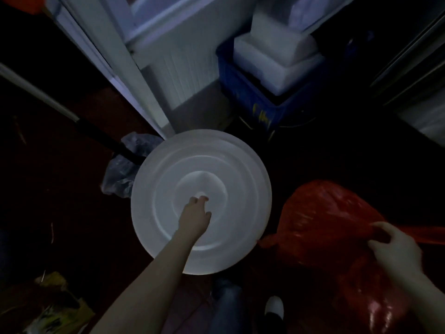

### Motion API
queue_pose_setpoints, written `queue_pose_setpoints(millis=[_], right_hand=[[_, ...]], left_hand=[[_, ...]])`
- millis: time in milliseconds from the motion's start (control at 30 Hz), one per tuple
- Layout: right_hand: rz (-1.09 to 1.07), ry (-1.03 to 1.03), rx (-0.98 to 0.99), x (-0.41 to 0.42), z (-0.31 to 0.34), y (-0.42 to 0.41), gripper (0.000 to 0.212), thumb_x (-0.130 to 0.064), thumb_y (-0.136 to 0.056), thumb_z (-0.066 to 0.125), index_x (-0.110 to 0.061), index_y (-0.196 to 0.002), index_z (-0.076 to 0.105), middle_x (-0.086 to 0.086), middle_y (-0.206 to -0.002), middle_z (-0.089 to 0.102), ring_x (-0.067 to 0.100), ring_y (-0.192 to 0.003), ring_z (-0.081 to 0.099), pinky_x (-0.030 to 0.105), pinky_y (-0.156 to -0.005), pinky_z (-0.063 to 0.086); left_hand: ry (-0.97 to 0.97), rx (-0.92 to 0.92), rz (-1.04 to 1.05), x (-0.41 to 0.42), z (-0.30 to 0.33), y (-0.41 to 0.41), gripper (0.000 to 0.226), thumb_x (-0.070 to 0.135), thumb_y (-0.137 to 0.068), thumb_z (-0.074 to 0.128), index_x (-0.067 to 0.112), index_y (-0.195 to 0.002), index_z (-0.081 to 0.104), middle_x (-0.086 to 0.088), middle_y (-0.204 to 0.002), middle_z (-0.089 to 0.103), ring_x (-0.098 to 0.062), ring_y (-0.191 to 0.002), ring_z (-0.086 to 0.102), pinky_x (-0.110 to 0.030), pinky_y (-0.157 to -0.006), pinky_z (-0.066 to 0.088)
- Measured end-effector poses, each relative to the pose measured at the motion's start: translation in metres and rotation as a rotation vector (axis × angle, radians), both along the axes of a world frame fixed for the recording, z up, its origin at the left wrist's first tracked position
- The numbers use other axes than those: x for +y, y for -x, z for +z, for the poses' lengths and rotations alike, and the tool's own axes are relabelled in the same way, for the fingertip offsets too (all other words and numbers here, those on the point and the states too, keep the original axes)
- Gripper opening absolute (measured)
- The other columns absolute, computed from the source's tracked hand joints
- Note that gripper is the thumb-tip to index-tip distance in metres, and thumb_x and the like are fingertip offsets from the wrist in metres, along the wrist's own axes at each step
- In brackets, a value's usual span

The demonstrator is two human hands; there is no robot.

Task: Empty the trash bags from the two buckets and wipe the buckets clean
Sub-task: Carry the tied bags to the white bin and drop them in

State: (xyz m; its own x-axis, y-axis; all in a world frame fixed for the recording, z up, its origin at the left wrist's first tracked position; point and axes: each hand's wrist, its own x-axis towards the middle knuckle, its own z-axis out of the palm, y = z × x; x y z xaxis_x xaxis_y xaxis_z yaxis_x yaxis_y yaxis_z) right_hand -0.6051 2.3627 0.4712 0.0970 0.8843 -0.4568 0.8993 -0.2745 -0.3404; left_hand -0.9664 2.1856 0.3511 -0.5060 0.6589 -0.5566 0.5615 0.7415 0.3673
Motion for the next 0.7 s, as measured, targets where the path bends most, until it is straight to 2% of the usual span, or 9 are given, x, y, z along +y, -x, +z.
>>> queue_pose_setpoints(millis=[67,133,233,333,433,500,567,633,700], right_hand=[[-0.047,0.030,-0.036,0.015,-0.021,-0.005,0.053,-0.005,-0.074,0.070,-0.054,-0.091,0.059,0.007,-0.098,0.070,0.032,-0.083,0.068,0.036,-0.065,0.055],[-0.068,0.058,-0.054,0.031,-0.053,-0.028,0.057,-0.010,-0.071,0.071,-0.060,-0.093,0.056,0.003,-0.101,0.069,0.030,-0.089,0.068,0.024,-0.068,0.050],[-0.075,-0.018,-0.050,0.054,-0.087,-0.058,0.050,-0.032,-0.062,0.069,-0.054,-0.106,0.058,-0.005,-0.105,0.067,0.026,-0.096,0.067,0.032,-0.071,0.054],[-0.043,-0.063,0.003,0.071,-0.101,-0.064,0.065,-0.049,-0.052,0.062,-0.046,-0.117,0.059,-0.010,-0.105,0.068,0.022,-0.093,0.069,0.049,-0.062,0.058],[-0.044,-0.076,0.039,0.073,-0.063,-0.014,0.050,-0.036,-0.061,0.067,-0.052,-0.108,0.059,-0.010,-0.105,0.067,0.023,-0.089,0.069,0.052,-0.064,0.058],[-0.013,-0.074,0.032,0.066,-0.020,0.040,0.045,-0.011,-0.075,0.070,-0.048,-0.098,0.061,-0.004,-0.102,0.066,0.025,-0.079,0.068,0.033,-0.055,0.058],[0.013,-0.076,0.016,0.063,-0.003,0.065,0.045,0.003,-0.078,0.068,-0.036,-0.099,0.062,0.002,-0.098,0.063,0.026,-0.069,0.065,0.012,-0.051,0.049],[0.086,-0.097,0.030,0.060,0.005,0.080,0.042,0.006,-0.077,0.068,-0.028,-0.102,0.066,0.004,-0.100,0.062,0.028,-0.080,0.063,0.015,-0.062,0.048],[0.169,-0.106,0.039,0.057,0.013,0.092,0.039,0.007,-0.075,0.068,-0.020,-0.102,0.068,0.005,-0.100,0.061,0.024,-0.092,0.057,0.029,-0.082,0.043]], left_hand=[[0.075,0.034,-0.052,0.017,-0.027,0.011,0.054,0.024,-0.093,0.056,0.021,-0.144,0.037,-0.013,-0.140,0.037,-0.035,-0.117,0.047,-0.042,-0.093,0.044],[0.166,0.091,-0.135,0.029,-0.051,0.017,0.058,0.028,-0.094,0.057,0.025,-0.146,0.032,-0.013,-0.145,0.029,-0.037,-0.119,0.044,-0.045,-0.090,0.047],[0.280,0.146,-0.179,0.039,-0.078,0.024,0.056,0.030,-0.095,0.057,0.026,-0.144,0.030,-0.011,-0.149,0.022,-0.036,-0.119,0.044,-0.045,-0.087,0.047],[0.268,0.240,-0.232,0.040,-0.097,0.033,0.052,0.018,-0.096,0.053,0.023,-0.143,0.032,-0.014,-0.148,0.025,-0.034,-0.112,0.049,-0.042,-0.081,0.048],[0.220,0.219,-0.234,0.039,-0.103,0.041,0.050,0.013,-0.096,0.051,0.021,-0.142,0.035,-0.016,-0.141,0.032,-0.036,-0.110,0.049,-0.043,-0.079,0.048],[0.182,0.192,-0.205,0.032,-0.098,0.045,0.046,0.012,-0.095,0.052,0.018,-0.139,0.040,-0.017,-0.135,0.037,-0.037,-0.106,0.050,-0.044,-0.080,0.047],[0.144,0.167,-0.137,0.020,-0.088,0.051,0.042,0.011,-0.091,0.057,0.015,-0.132,0.047,-0.017,-0.127,0.043,-0.038,-0.100,0.053,-0.046,-0.079,0.047],[0.105,0.146,-0.072,0.002,-0.074,0.063,0.039,0.008,-0.086,0.064,0.011,-0.124,0.055,-0.017,-0.116,0.048,-0.040,-0.092,0.056,-0.046,-0.078,0.048],[0.067,0.130,-0.013,-0.021,-0.059,0.077,0.038,0.005,-0.080,0.071,0.007,-0.117,0.061,-0.018,-0.111,0.052,-0.041,-0.087,0.059,-0.045,-0.078,0.049]])
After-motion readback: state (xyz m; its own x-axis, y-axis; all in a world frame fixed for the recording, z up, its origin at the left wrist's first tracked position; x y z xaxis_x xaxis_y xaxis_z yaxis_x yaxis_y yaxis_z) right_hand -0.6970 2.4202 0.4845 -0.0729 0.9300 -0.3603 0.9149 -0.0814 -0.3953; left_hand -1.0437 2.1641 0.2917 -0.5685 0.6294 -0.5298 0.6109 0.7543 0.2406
